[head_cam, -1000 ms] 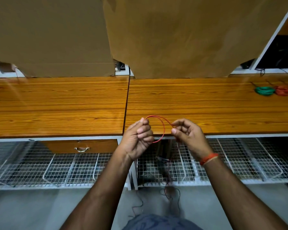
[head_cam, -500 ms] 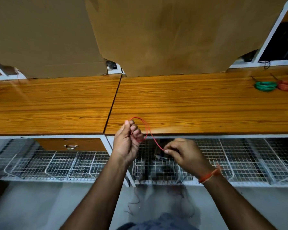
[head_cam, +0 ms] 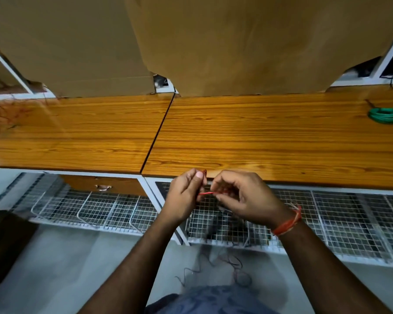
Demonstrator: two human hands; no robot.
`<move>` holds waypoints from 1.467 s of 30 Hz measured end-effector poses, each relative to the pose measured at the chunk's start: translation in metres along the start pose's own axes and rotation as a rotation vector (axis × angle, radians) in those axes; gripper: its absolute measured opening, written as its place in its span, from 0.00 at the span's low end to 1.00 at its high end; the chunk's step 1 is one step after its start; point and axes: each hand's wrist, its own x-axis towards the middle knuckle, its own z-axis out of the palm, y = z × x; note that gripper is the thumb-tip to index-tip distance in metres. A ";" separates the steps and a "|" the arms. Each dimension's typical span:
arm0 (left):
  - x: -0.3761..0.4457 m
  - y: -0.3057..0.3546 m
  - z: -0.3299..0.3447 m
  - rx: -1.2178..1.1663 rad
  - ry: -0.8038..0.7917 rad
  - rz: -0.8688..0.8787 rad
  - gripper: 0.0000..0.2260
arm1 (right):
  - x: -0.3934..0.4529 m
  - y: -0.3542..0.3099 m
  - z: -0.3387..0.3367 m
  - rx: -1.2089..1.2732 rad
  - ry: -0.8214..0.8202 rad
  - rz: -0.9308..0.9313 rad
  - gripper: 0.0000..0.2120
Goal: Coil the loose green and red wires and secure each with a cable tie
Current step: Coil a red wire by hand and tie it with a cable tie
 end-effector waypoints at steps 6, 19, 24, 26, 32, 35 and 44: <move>-0.005 0.001 -0.006 -0.203 -0.138 -0.085 0.13 | 0.003 0.017 0.003 0.075 0.368 -0.040 0.11; 0.007 0.007 -0.043 -0.433 -0.318 -0.197 0.16 | 0.035 0.029 0.042 0.066 0.106 0.034 0.13; 0.014 0.003 -0.070 -0.592 -0.427 -0.355 0.17 | 0.055 0.018 0.048 -0.018 0.009 -0.016 0.15; 0.016 0.000 -0.076 -0.709 -0.447 -0.390 0.13 | 0.060 0.013 0.054 0.006 0.045 -0.024 0.14; 0.017 -0.011 -0.098 -1.029 -0.400 -0.388 0.09 | 0.052 0.031 0.082 0.412 -0.018 0.231 0.07; 0.018 -0.020 -0.112 -1.088 -0.334 -0.395 0.10 | 0.039 0.065 0.104 0.135 -0.133 0.329 0.06; 0.004 -0.041 -0.121 -0.689 -0.225 -0.308 0.18 | 0.056 0.042 0.125 -0.166 0.640 0.241 0.13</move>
